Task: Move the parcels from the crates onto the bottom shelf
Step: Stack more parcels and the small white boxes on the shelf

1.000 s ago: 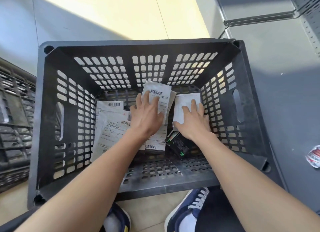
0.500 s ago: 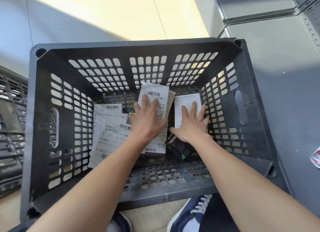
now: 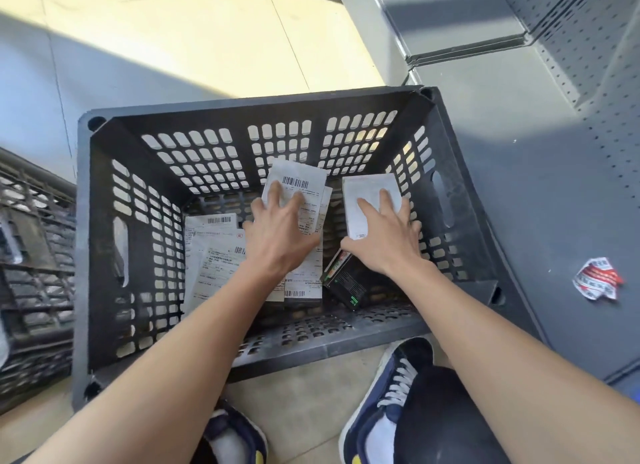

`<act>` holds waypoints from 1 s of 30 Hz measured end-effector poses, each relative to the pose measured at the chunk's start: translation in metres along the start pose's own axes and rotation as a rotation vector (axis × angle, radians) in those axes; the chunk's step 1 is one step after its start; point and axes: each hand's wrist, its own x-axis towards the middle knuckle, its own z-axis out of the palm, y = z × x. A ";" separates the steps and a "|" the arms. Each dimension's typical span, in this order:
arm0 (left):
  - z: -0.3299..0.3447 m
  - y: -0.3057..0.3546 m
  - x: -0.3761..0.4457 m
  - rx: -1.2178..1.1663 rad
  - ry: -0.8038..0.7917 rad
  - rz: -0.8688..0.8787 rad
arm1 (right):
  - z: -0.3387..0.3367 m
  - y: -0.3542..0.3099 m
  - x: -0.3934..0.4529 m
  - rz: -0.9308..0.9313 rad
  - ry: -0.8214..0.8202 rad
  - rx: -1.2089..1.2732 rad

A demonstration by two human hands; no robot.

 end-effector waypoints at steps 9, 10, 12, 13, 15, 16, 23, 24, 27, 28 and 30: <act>-0.086 0.039 -0.063 -0.061 0.124 0.149 | -0.070 -0.005 -0.097 -0.053 0.215 0.081; -0.096 0.046 -0.072 -0.045 0.136 0.175 | -0.078 -0.002 -0.111 -0.050 0.253 0.084; -0.116 0.061 -0.096 -0.041 0.163 0.221 | -0.095 0.006 -0.141 -0.035 0.332 0.081; -0.127 0.069 -0.111 -0.051 0.175 0.241 | -0.104 0.010 -0.159 -0.028 0.365 0.078; -0.147 0.085 -0.140 -0.072 0.198 0.287 | -0.120 0.018 -0.194 -0.027 0.420 0.074; -0.157 0.094 -0.153 -0.084 0.208 0.305 | -0.128 0.021 -0.210 -0.028 0.442 0.075; -0.207 0.152 -0.224 -0.128 0.266 0.420 | -0.173 0.054 -0.300 0.003 0.611 0.069; -0.210 0.160 -0.231 -0.129 0.270 0.441 | -0.177 0.061 -0.309 0.018 0.629 0.071; -0.217 0.187 -0.250 -0.112 0.282 0.495 | -0.187 0.080 -0.341 0.062 0.670 0.072; -0.218 0.197 -0.255 -0.114 0.277 0.515 | -0.189 0.087 -0.351 0.075 0.678 0.075; -0.220 0.219 -0.263 -0.121 0.267 0.564 | -0.194 0.102 -0.370 0.113 0.708 0.088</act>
